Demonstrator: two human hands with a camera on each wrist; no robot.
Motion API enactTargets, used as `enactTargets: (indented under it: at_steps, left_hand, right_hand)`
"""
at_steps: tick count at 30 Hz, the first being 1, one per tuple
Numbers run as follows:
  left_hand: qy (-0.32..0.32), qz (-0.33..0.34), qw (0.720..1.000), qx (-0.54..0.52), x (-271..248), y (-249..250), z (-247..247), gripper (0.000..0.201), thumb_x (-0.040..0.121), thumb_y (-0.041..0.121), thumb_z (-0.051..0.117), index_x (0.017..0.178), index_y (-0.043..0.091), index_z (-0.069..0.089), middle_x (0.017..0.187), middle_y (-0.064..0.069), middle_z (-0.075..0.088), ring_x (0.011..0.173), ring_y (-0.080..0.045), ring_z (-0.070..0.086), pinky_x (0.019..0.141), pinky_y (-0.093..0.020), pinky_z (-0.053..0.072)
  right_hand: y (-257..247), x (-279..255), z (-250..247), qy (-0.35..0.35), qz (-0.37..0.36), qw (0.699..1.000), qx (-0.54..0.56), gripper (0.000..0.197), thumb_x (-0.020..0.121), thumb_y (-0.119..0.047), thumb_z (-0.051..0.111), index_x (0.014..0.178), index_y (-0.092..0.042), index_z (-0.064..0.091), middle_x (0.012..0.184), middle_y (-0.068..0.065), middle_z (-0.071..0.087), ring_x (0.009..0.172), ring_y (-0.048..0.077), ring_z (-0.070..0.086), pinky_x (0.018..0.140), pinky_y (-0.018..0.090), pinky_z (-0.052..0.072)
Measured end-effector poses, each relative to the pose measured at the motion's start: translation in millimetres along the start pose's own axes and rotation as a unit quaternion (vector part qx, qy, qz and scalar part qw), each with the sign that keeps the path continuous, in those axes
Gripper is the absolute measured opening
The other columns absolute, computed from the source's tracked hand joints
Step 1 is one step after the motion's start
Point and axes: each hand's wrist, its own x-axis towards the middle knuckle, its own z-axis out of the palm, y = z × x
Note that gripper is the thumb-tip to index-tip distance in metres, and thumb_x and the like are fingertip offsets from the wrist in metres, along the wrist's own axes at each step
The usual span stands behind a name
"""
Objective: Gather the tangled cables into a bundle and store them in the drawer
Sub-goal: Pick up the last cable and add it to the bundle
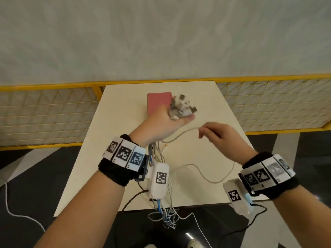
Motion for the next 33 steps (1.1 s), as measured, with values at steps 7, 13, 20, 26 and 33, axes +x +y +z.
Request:
enactTargets:
  at_steps: [7,13,20,26,33]
  left_hand:
    - [0.096,-0.024,0.993,-0.057,1.0,7.4,12.5,0.026,0.090,0.037,0.066,0.066,0.027,0.071,0.081,0.003,0.071,0.083,-0.018,0.064,0.070,-0.029,0.047]
    - [0.275,-0.033,0.954,-0.114,11.3,-1.6,1.9,0.021,0.089,0.039,0.066,0.099,0.021,0.072,0.100,0.000,0.070,0.093,-0.015,0.066,0.065,-0.020,0.046]
    - [0.107,0.072,0.991,0.042,5.3,13.9,19.6,0.008,0.091,0.036,0.065,0.085,0.031,0.066,0.072,0.008,0.064,0.062,0.002,0.054,0.058,-0.016,0.043]
    - [0.313,0.007,0.948,-0.062,7.3,6.3,-9.4,0.019,0.090,0.036,0.066,0.099,0.019,0.067,0.075,0.017,0.061,0.064,0.007,0.055,0.052,-0.003,0.038]
    - [0.099,0.027,0.994,0.036,-0.5,21.2,12.8,0.027,0.092,0.042,0.061,0.077,0.020,0.067,0.073,0.001,0.068,0.058,0.000,0.059,0.053,-0.012,0.041]
  right_hand:
    - [-14.4,10.5,-28.7,0.058,-0.044,0.997,-0.004,0.021,0.096,-0.032,0.049,0.085,-0.025,0.066,0.058,-0.009,0.048,0.051,0.014,0.040,0.053,0.028,0.035]
    - [-13.9,7.0,-28.1,0.058,-0.023,0.998,-0.031,0.024,0.097,-0.031,0.048,0.089,-0.022,0.068,0.049,-0.021,0.049,0.044,0.009,0.034,0.048,0.018,0.031]
    - [-37.0,11.0,-26.1,0.047,-0.068,0.993,-0.083,0.021,0.096,-0.036,0.049,0.089,-0.029,0.067,0.048,-0.006,0.042,0.046,0.011,0.038,0.046,0.016,0.027]
    - [-28.2,3.0,-42.2,0.053,-0.064,0.997,0.001,0.023,0.095,-0.033,0.049,0.088,-0.025,0.069,0.069,0.012,0.058,0.061,0.038,0.041,0.056,0.040,0.037]
    - [-43.7,8.6,-33.7,0.040,-0.086,0.995,-0.003,0.023,0.098,-0.030,0.047,0.089,-0.023,0.066,0.067,0.004,0.055,0.063,0.031,0.044,0.058,0.036,0.039]
